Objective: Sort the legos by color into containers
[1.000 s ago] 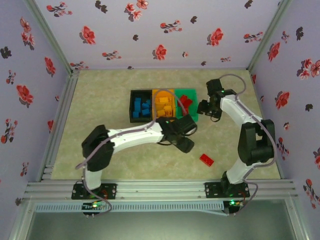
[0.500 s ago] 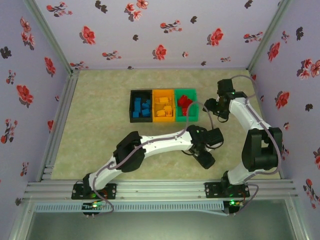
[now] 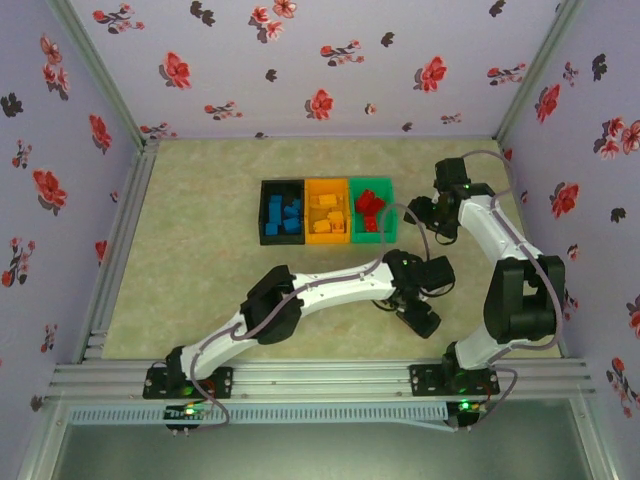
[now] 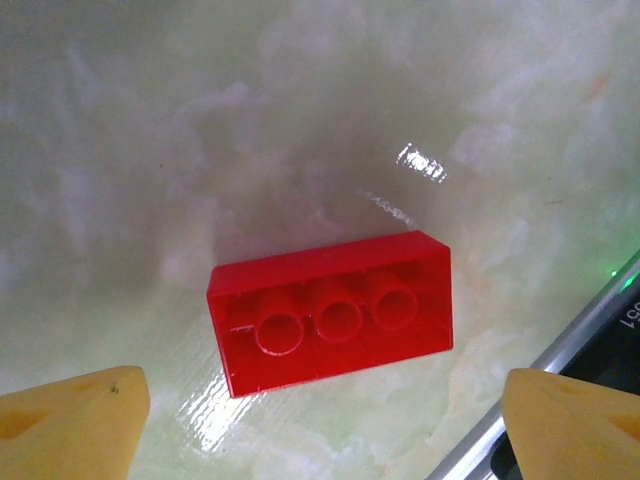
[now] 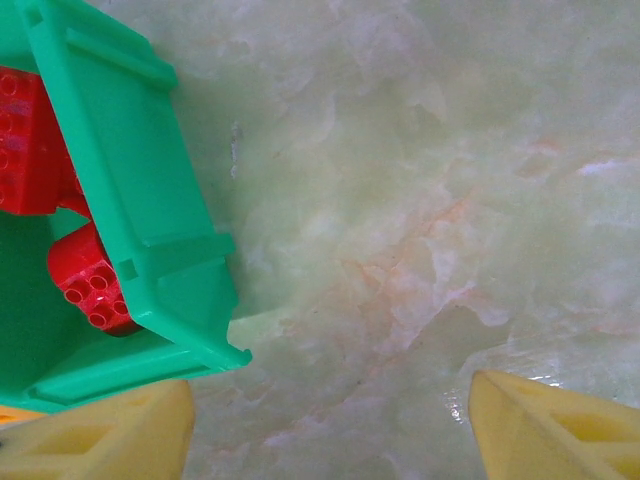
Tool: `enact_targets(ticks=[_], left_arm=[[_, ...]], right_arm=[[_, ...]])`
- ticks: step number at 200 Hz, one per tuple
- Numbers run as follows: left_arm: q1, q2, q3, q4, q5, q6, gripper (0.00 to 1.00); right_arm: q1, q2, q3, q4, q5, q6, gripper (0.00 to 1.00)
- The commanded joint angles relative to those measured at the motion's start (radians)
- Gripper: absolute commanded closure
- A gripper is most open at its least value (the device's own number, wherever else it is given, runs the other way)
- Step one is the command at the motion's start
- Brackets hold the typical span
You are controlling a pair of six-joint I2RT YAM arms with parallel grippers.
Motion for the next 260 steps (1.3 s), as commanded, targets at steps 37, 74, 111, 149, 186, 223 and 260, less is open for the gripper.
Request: enact_targets(ticks=[37,74,111,149,186,223,260], left_arm=[[-0.009,0.059,0.063,-0.013,0.018,-0.038,0.05],[-0.009,0.079,0.084,-0.019,0.022,-0.032,0.04],[-0.008,0.108,0.124,-0.035,0.020,-0.028,0.04],[-0.008,0.144,0.163,-0.057,-0.016,-0.022,0.05],[-0.008,0.157,0.170,-0.072,-0.056,-0.024,0.10],[-0.011,0.165,0.164,-0.075,-0.090,-0.023,0.19],[-0.014,0.161,0.158,-0.082,-0.115,-0.022,0.28]], right_arm=[[-0.006,-0.024,-0.011,-0.002,-0.009,-0.014,0.26],[-0.006,-0.020,-0.011,-0.002,-0.010,-0.013,0.26],[-0.006,-0.016,-0.011,-0.001,-0.011,-0.015,0.26],[-0.006,-0.012,-0.011,-0.001,-0.011,-0.016,0.26],[-0.006,-0.013,-0.011,0.000,-0.010,-0.016,0.26],[-0.006,-0.012,-0.011,0.002,-0.016,-0.016,0.27],[-0.005,-0.012,-0.006,0.002,-0.016,-0.017,0.28]])
